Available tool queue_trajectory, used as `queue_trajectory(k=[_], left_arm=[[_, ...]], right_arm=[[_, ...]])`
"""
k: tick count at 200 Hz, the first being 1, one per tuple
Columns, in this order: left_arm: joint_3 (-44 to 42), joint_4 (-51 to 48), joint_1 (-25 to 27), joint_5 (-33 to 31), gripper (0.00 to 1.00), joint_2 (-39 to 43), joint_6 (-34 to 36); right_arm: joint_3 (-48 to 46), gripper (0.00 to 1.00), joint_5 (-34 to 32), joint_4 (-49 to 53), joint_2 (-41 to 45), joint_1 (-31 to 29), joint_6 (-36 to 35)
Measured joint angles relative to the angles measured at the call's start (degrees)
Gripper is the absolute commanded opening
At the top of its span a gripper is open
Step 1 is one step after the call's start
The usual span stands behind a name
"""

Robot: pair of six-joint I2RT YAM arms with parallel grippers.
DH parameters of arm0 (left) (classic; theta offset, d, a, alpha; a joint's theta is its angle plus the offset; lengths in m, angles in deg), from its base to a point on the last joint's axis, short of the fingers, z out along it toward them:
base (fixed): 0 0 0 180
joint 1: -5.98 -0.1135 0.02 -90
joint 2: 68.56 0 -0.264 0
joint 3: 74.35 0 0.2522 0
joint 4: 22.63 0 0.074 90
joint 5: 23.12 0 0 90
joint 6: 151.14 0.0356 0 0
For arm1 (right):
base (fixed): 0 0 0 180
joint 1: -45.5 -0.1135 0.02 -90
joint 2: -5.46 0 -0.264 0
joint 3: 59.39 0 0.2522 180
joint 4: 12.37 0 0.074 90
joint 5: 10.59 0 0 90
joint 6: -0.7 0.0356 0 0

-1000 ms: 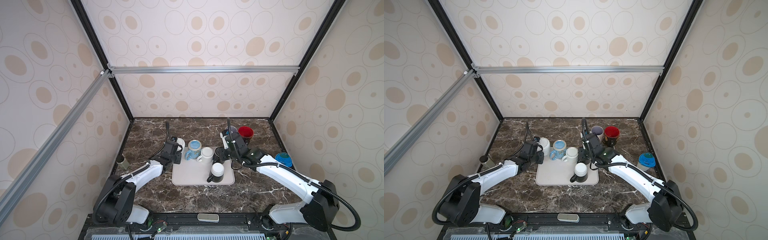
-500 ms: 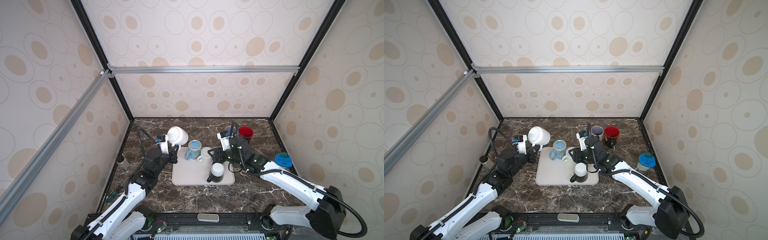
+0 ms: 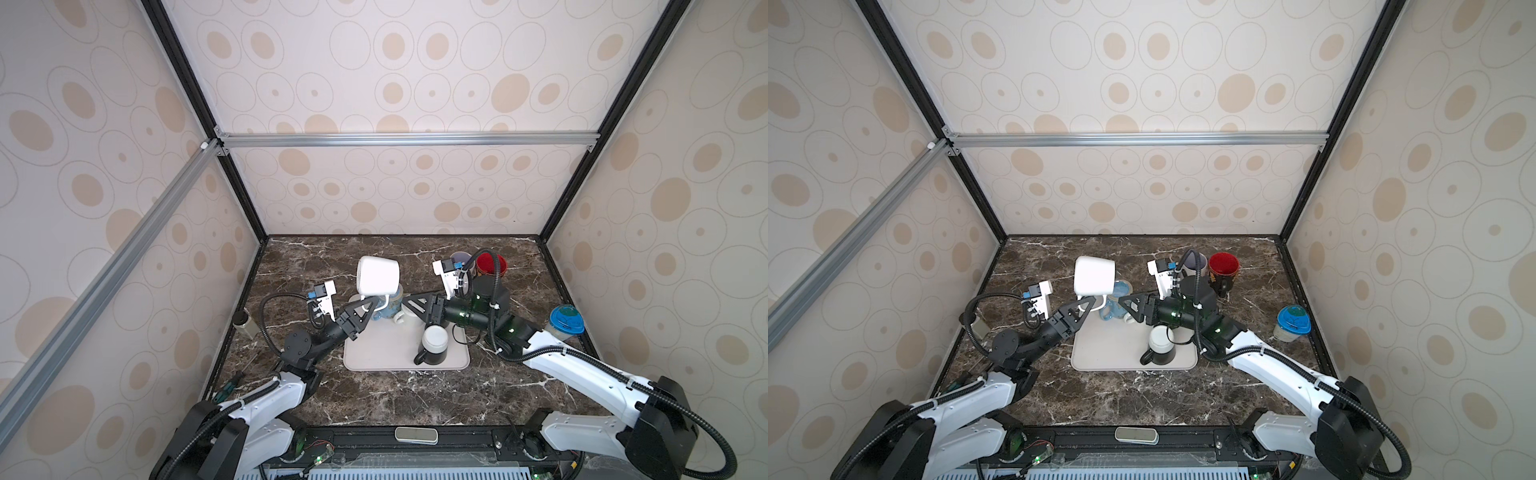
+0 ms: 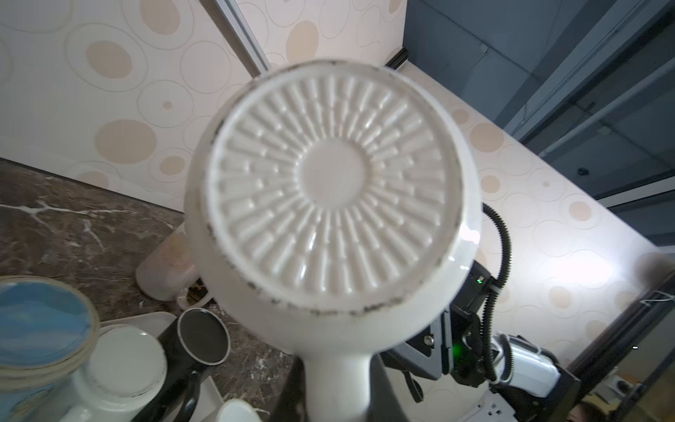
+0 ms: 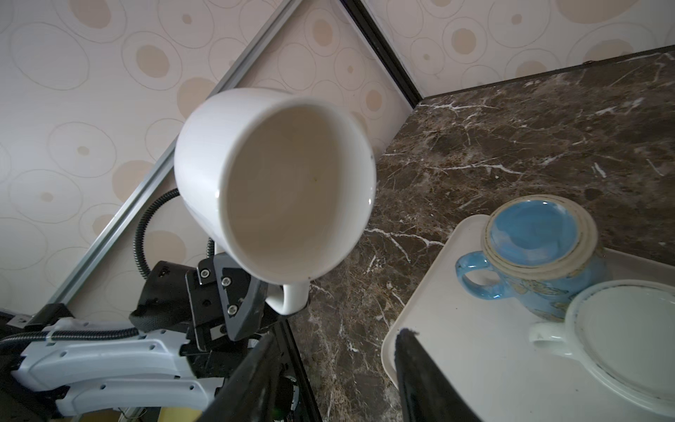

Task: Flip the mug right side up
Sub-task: 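Lift and tilt the white mug toward the right gripper while it reaches in, then grasp the white mug's body with the right gripper while the left holds it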

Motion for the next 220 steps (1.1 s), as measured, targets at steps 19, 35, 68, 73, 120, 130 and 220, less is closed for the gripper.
queue_trajectory(k=[19,35,68,73,120,130,220], left_arm=[[0.0,3.3,0.1,0.4,0.00,-2.9,-3.6],[0.0,3.9,0.3,0.5,0.00,-3.5,-5.2],[-0.1,6.2,0.3,0.5,0.00,-3.5,-6.6],[-0.1,6.3,0.3,0.5,0.00,-3.5,-6.7],[-0.1,7.3,0.5,0.5,0.00,-3.5,-6.8],[-0.1,7.3,0.7,0.5,0.00,-3.5,-6.8],[-0.1,7.5,2.2,0.3,0.00,-4.4,-6.8]], right_arm=[[-0.1,0.53,1.9,-2.7,0.0,0.0,2.0],[-0.1,0.52,3.3,-4.7,-0.2,0.0,3.4],[-0.1,0.48,5.1,-7.2,-1.6,0.0,5.4],[-0.1,0.47,5.2,-7.4,-1.8,0.0,5.6],[-1.0,0.42,6.0,-10.7,-3.8,0.0,7.8],[-1.2,0.42,6.0,-11.5,-4.1,-0.1,8.2],[-1.6,0.34,6.8,-16.0,-7.0,-0.4,9.9]])
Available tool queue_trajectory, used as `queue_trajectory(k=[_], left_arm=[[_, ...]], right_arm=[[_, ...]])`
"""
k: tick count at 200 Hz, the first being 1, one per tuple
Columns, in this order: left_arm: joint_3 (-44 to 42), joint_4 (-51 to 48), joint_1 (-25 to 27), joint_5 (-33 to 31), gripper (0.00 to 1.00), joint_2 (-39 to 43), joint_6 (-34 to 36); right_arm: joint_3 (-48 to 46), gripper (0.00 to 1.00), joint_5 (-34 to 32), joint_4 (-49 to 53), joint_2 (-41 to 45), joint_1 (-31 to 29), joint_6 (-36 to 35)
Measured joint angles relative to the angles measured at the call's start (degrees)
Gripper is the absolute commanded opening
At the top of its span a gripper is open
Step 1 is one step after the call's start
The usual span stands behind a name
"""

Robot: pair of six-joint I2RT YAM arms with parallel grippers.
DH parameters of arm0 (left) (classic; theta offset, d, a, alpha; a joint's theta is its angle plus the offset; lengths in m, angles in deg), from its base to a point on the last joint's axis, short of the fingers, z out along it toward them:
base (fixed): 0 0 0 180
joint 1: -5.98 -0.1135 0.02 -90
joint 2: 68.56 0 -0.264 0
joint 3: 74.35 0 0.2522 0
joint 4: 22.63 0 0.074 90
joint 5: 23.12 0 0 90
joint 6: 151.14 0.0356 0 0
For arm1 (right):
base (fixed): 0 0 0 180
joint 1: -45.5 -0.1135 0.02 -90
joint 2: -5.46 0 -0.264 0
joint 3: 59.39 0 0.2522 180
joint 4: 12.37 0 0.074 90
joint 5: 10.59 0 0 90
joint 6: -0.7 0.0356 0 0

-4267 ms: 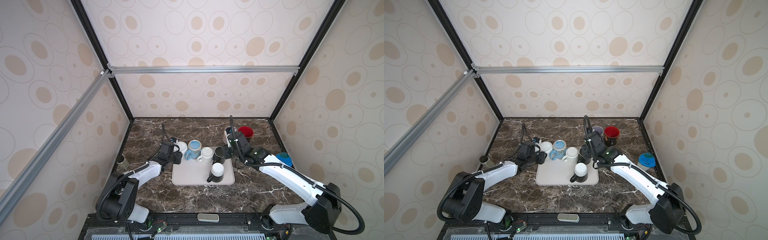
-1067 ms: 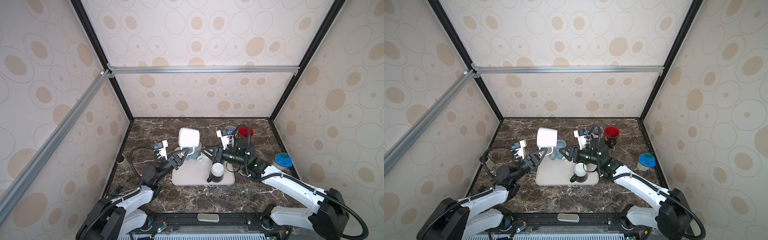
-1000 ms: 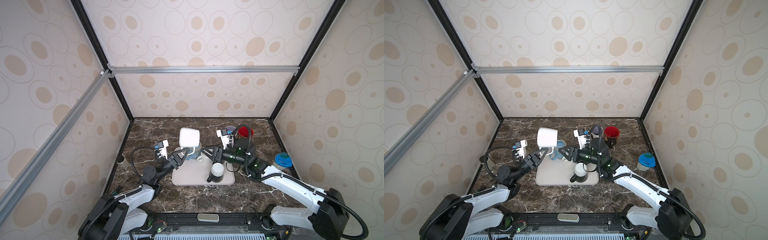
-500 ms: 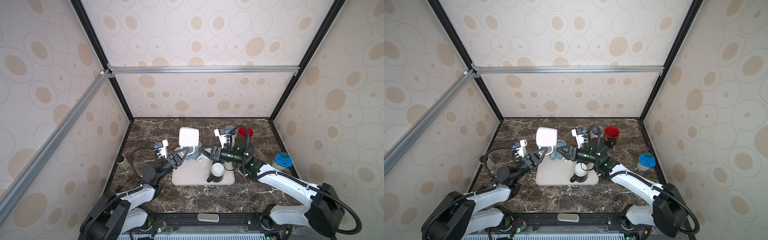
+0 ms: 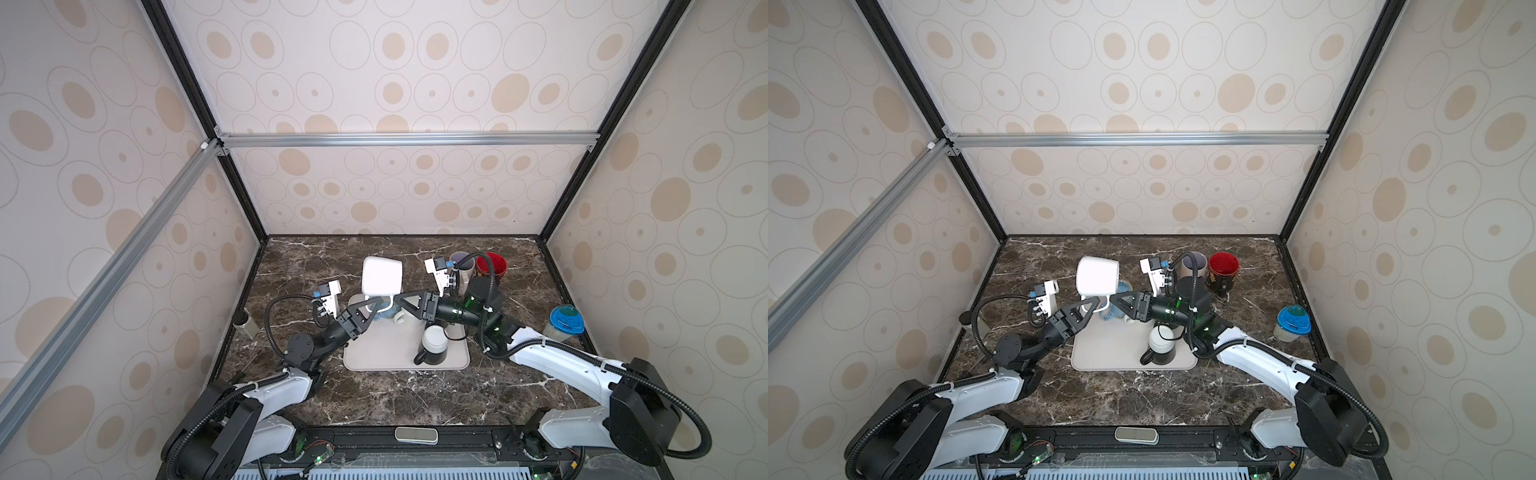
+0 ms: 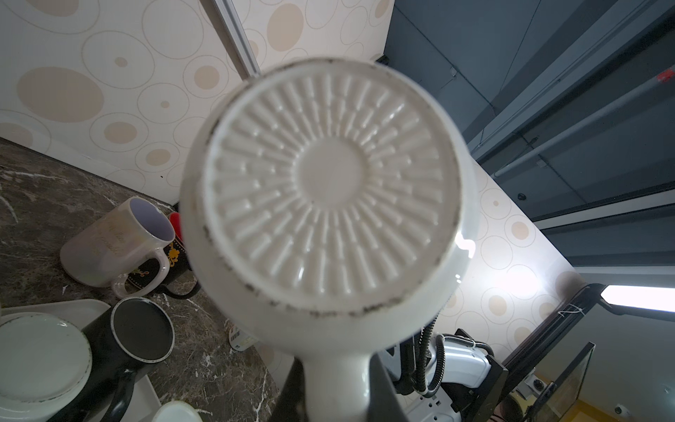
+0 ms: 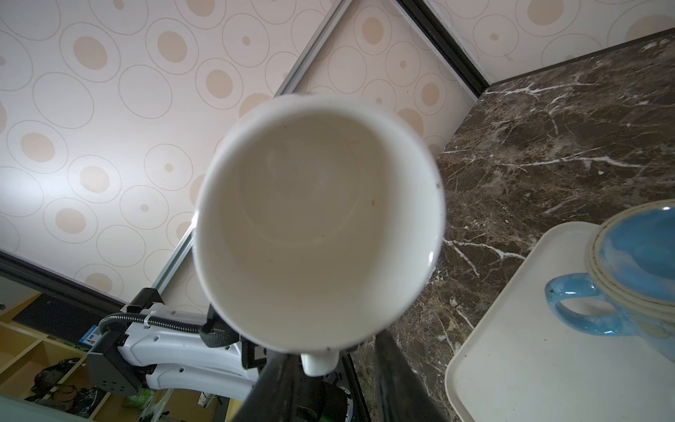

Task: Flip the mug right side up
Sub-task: 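Grasp the white mug's body with the right gripper while the left holds it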

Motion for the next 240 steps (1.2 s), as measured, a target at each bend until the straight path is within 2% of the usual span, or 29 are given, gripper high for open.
queue_trajectory(k=[37,119,181,189,209,230,233,239,240], left_arm=[[0.0,0.0,0.5,-0.3,0.00,-0.6,0.0],[0.4,0.0,2.6,-2.8,0.00,-3.0,0.0],[1.4,0.1,3.2,-3.7,0.00,-3.0,0.1],[1.6,0.2,3.2,-3.7,0.00,-3.0,0.1],[1.7,1.0,3.3,-3.9,0.00,-3.3,0.8],[1.7,1.8,3.3,-4.3,0.00,-3.5,1.4],[1.7,1.8,3.3,-4.3,0.05,-3.5,1.4],[1.7,2.1,3.3,-4.3,0.28,-3.6,1.4],[1.7,2.2,3.3,-4.3,0.35,-3.7,1.4]], right_arm=[[0.0,0.30,0.3,-2.0,-1.4,-0.3,0.7],[0.2,0.29,1.3,-6.2,-5.6,-0.5,3.0],[0.9,0.25,1.1,-8.0,-5.8,-0.6,3.8],[0.9,0.22,1.2,-8.4,-5.8,-0.6,3.9],[0.9,0.00,1.4,-9.8,-5.9,-0.7,5.2],[0.9,0.00,1.8,-11.1,-6.4,-0.6,6.4],[0.9,0.00,1.8,-11.4,-6.5,-0.6,6.4],[0.9,0.00,1.9,-11.8,-6.5,-0.6,6.5],[0.9,0.00,1.9,-11.8,-6.5,-0.6,6.5]])
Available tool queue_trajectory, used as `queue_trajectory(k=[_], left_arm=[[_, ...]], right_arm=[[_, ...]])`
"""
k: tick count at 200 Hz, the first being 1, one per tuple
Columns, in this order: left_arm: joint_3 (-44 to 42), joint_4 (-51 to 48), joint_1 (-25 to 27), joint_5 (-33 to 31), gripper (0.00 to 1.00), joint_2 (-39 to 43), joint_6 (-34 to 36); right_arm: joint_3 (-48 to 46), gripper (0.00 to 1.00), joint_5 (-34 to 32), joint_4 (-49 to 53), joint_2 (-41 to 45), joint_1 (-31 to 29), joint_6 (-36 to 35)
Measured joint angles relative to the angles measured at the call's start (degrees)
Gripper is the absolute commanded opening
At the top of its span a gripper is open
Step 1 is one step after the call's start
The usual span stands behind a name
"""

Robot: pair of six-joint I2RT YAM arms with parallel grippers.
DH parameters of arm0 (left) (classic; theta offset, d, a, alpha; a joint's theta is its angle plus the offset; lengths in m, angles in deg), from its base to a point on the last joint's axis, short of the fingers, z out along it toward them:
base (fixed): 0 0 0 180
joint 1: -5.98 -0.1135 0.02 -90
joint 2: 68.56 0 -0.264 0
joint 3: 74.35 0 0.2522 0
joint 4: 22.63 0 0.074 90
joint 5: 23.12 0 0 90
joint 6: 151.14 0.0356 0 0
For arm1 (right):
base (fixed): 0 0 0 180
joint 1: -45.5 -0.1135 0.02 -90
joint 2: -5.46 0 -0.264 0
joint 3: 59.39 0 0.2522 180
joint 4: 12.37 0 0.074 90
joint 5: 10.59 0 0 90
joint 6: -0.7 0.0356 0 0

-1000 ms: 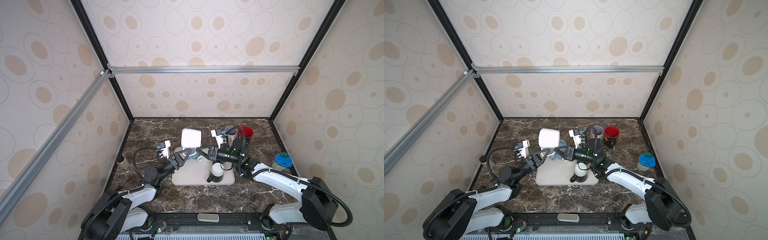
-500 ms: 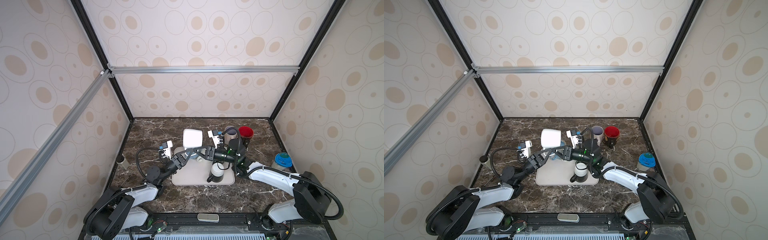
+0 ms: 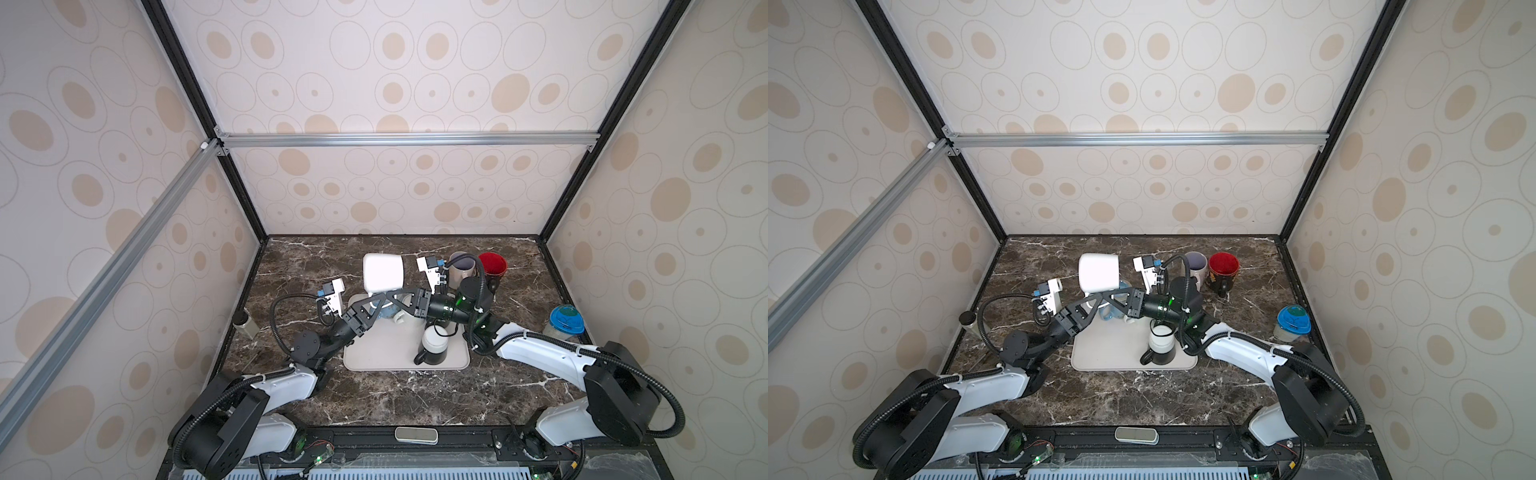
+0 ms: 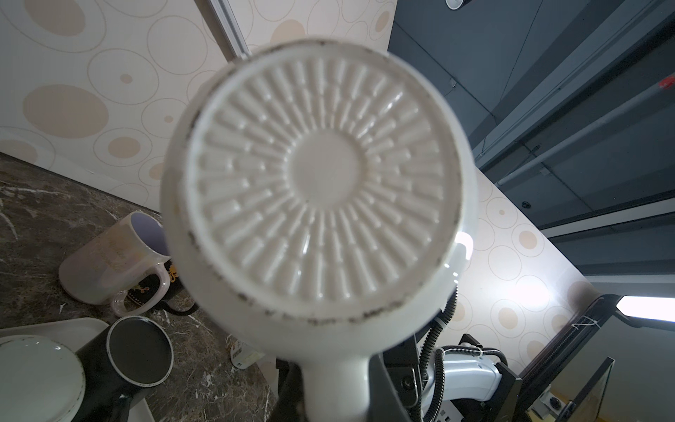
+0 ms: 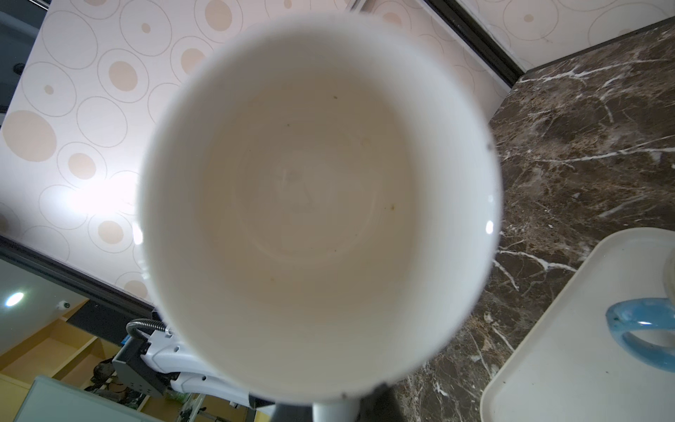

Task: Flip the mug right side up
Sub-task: 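Grasp the white mug's body with the right gripper while the left holds it, then carry the white mug upright with the right gripper while the left releases and withdraws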

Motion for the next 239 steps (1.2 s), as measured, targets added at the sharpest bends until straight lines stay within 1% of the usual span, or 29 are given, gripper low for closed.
queue_trajectory(k=[1,3,4,5,6,7,8,10,13,15,18,34,49,67,78,87,98,108,126,144,153,178,206,225,239], left_arm=[[0.0,0.0,0.0,0.0,0.39,0.0,0.0],[0.0,0.2,0.0,0.1,0.51,0.0,0.0],[0.0,0.2,0.0,0.2,0.54,0.0,-0.1],[0.0,0.2,0.0,0.2,0.60,0.0,-0.1],[0.0,0.3,0.0,0.3,0.64,0.0,-0.1],[0.0,0.3,0.0,0.3,0.70,0.0,0.0],[0.0,0.4,0.0,0.4,0.74,0.0,0.1],[0.0,0.6,0.1,0.5,0.83,0.0,0.0],[0.0,0.7,0.1,0.7,0.93,0.0,0.0],[0.0,1.0,0.2,0.9,0.97,0.0,0.1],[0.0,1.3,0.3,1.0,1.00,0.0,0.1],[0.2,1.4,0.5,1.8,1.00,1.1,1.0],[0.7,-2.2,0.5,1.9,1.00,3.9,2.8],[1.7,-12.4,0.2,1.2,1.00,9.7,7.2],[3.1,-22.5,0.2,-0.9,1.00,14.6,11.7],[5.0,-31.7,0.2,-3.9,1.00,18.5,15.8],[8.3,-43.1,0.1,-9.8,1.00,23.0,21.1],[10.7,-51.0,0.1,-15.0,1.00,26.5,25.2],[12.3,-61.5,0.0,-23.5,1.00,32.5,31.4],[12.3,-69.4,0.0,-29.2,1.00,36.2,35.9],[12.8,-72.9,0.0,-30.3,1.00,36.7,38.0],[13.3,-79.3,-0.1,-30.3,1.00,35.0,42.3],[13.4,-83.7,-0.1,-29.5,1.00,30.8,44.7],[13.4,-85.6,-0.1,-28.8,1.00,28.2,45.5],[13.4,-86.4,-0.1,-28.3,1.00,27.3,46.0]], right_arm=[[0.0,0.00,0.0,0.0,0.0,0.0,0.0],[0.0,0.00,0.0,0.0,0.0,0.0,0.0],[0.0,0.00,0.1,0.0,0.0,0.0,0.0],[0.0,0.00,0.1,0.0,0.0,0.0,0.0],[0.0,0.00,0.1,-0.1,0.0,0.0,0.0],[0.0,0.00,0.1,-0.1,0.0,0.0,0.0],[0.0,0.00,0.1,-0.1,0.0,0.0,-0.1],[0.0,0.00,0.1,-0.2,0.0,0.0,-0.2],[0.0,0.00,0.0,-0.2,0.0,0.0,-0.2],[0.0,0.00,-0.2,-0.1,0.0,0.0,-0.3],[0.0,0.00,-0.2,0.0,0.0,0.0,-0.4],[0.0,0.00,-1.4,1.5,0.2,0.1,-1.6],[0.0,0.00,-2.8,4.0,1.0,0.1,-2.8],[0.0,0.00,-4.3,7.0,3.0,0.1,-4.9],[0.1,0.00,-5.3,9.3,4.5,0.1,-6.6],[0.8,0.00,-6.3,12.3,5.8,0.2,-8.2],[2.3,0.00,-7.8,16.9,7.0,0.2,-10.2],[4.2,0.00,-9.7,22.1,7.8,0.2,-12.5],[8.8,0.00,-13.9,31.7,8.0,0.1,-16.9],[14.3,0.00,-20.1,42.4,7.6,0.1,-21.5],[17.2,0.00,-23.5,46.9,6.9,0.1,-23.6],[24.4,0.00,-32.5,56.3,3.2,0.1,-29.0],[32.9,0.00,-42.1,65.8,-4.4,0.1,-33.8],[38.9,0.00,-46.8,70.7,-10.6,0.4,-36.3],[42.8,0.00,-48.7,73.9,-14.8,0.9,-37.5]])
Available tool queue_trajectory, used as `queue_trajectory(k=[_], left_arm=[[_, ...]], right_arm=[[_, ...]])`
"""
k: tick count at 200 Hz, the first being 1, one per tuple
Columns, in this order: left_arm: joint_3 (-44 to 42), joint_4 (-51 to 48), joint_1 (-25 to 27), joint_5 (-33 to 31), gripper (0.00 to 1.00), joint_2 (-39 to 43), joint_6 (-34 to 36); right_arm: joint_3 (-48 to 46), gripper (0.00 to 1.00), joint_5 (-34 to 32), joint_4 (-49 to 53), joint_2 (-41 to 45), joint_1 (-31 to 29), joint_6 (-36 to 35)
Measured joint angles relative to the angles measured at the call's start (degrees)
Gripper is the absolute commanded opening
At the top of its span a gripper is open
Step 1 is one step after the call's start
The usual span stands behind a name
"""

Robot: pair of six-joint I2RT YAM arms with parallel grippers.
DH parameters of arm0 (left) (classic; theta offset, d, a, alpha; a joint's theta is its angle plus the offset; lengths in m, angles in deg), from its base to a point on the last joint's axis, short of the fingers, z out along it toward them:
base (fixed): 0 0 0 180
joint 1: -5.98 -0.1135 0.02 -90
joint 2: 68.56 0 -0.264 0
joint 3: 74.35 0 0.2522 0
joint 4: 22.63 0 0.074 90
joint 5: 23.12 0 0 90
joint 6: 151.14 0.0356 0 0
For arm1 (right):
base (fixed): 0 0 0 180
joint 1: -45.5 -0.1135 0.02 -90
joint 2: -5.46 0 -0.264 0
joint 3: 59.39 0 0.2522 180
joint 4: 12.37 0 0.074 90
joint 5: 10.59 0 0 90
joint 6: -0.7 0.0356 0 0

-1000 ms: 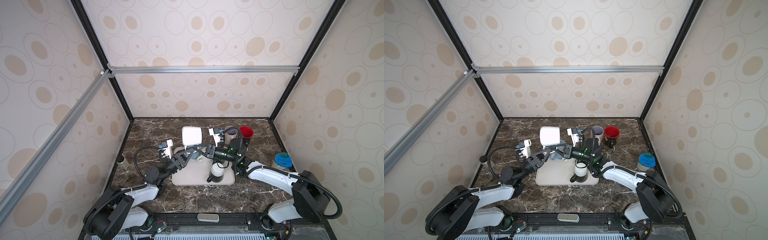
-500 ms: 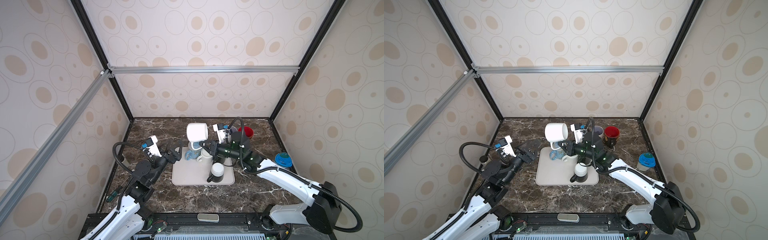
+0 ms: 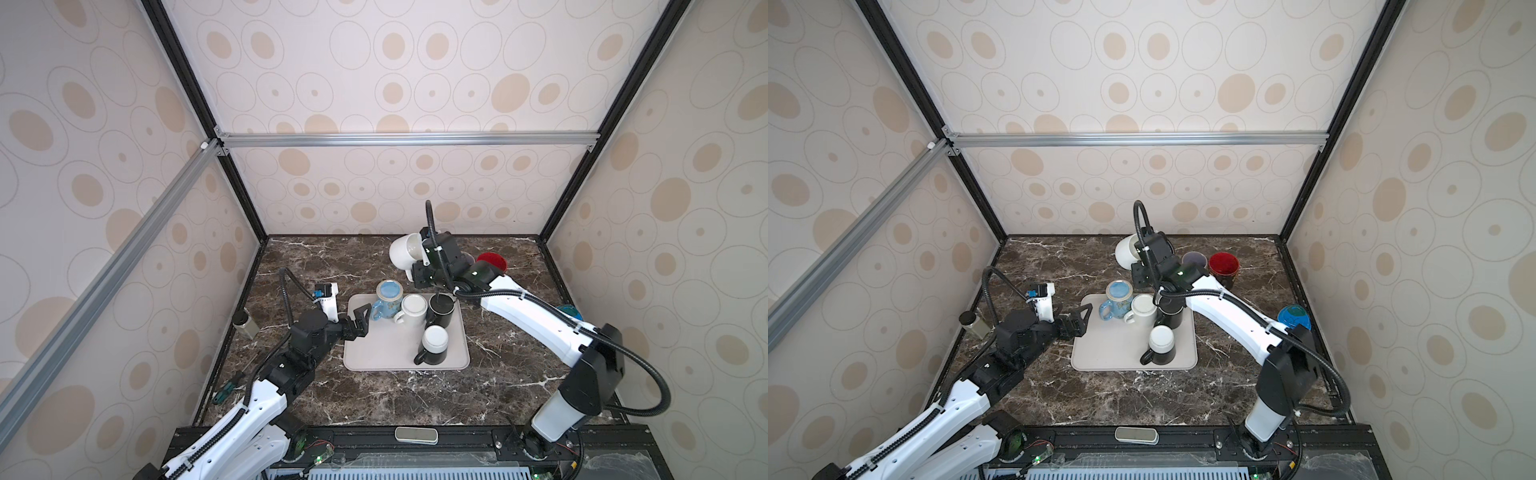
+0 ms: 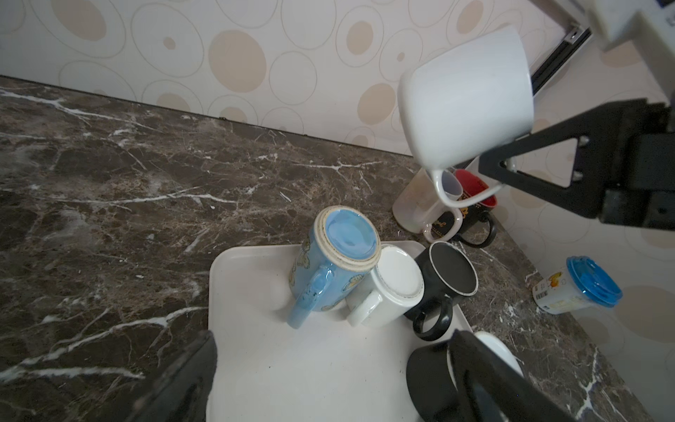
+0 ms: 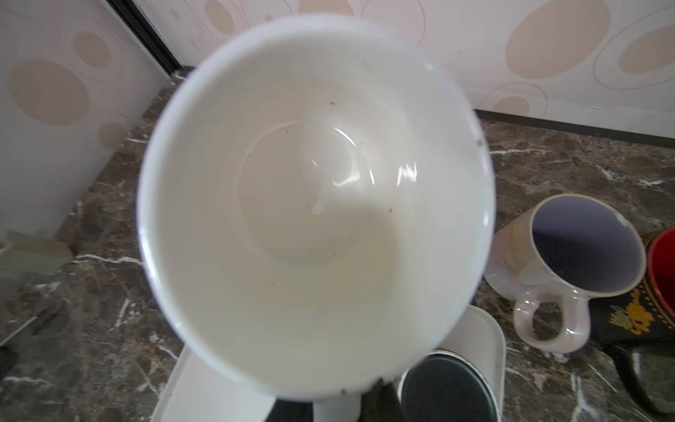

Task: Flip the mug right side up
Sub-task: 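Carry the white mug upright with the right gripper while the left releases and withdraws, then lower the upright white mug beside the pink mug with the right gripper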

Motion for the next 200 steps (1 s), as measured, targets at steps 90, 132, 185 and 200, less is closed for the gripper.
queue_trajectory(k=[90,132,185,200], left_arm=[[0.7,-0.9,0.0,0.9,1.00,-2.7,0.8],[1.7,-1.6,0.1,0.9,1.00,-5.7,1.1],[1.9,-1.8,0.2,1.1,1.00,-5.9,1.2],[2.0,-1.8,0.2,1.3,1.00,-5.9,1.2]], right_arm=[[17.1,0.00,-0.6,10.8,-17.5,9.7,-1.7],[20.7,0.00,-0.7,13.6,-21.5,11.1,-1.8],[20.7,0.00,-0.6,15.1,-23.9,12.2,-1.8],[20.7,0.00,-0.6,15.1,-24.7,12.8,-1.8]])
